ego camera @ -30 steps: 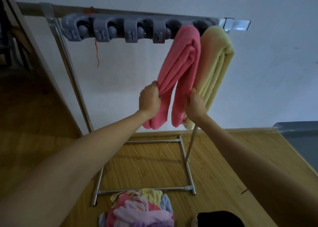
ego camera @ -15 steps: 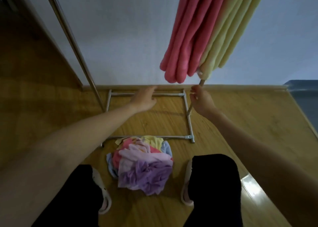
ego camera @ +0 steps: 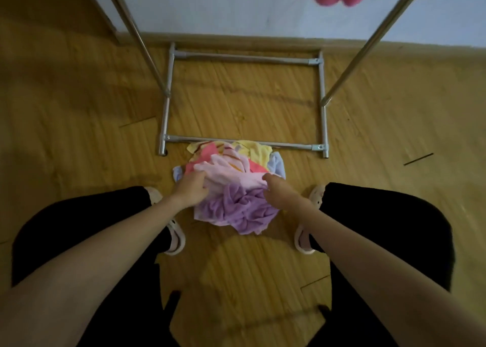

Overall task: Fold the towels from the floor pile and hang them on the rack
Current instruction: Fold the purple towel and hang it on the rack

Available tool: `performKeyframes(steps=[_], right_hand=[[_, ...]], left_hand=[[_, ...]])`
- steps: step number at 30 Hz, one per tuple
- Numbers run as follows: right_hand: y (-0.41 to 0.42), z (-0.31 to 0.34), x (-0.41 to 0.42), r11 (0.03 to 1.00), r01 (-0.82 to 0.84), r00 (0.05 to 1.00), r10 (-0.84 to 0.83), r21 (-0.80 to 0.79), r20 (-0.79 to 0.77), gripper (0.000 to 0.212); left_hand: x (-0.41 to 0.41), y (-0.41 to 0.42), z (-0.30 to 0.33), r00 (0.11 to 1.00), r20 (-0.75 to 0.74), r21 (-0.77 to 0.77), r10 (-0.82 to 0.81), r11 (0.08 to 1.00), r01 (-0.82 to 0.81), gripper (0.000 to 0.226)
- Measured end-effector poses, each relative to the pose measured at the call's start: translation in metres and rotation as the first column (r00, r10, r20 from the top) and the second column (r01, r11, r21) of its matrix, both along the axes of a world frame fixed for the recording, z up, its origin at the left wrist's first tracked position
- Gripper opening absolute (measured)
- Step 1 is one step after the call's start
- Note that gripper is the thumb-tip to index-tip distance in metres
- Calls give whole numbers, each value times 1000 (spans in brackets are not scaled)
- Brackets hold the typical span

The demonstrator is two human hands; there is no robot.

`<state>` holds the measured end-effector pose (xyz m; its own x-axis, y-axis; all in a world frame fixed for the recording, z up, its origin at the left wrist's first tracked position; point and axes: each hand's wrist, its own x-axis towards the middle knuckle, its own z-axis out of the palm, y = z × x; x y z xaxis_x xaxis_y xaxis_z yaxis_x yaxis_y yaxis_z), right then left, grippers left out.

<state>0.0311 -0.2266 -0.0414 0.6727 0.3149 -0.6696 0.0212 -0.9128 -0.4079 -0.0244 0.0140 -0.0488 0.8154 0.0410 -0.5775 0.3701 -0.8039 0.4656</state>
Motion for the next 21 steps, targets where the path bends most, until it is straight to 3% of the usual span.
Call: performKeyframes(steps=[2,5,10,16,21], right_hand=[[8,-22,-13,999,-39,998,39,-7,-50,36],[18,-55,-29,984,-153,984,160,86,-79,41],[28,-92,-40,988,-39,999,43,146,-26,55],[34,-113,-40,974,127,987,-142,186,72,32],[35,-102,-27,927,286,953,-248,243,-175,48]], left_hand=[[-8,-1,-26,998,-58,-40,33,999,-35,31],[-14,-9,-65,988,-145,-37,60,997,-66,18],[-20,-25,-106,958,-208,-62,199,974,-216,31],[-7,-42,-114,923,-104,-194,370,903,-384,25],[-5,-49,-99,875,-126,-316,467,818,-481,9]])
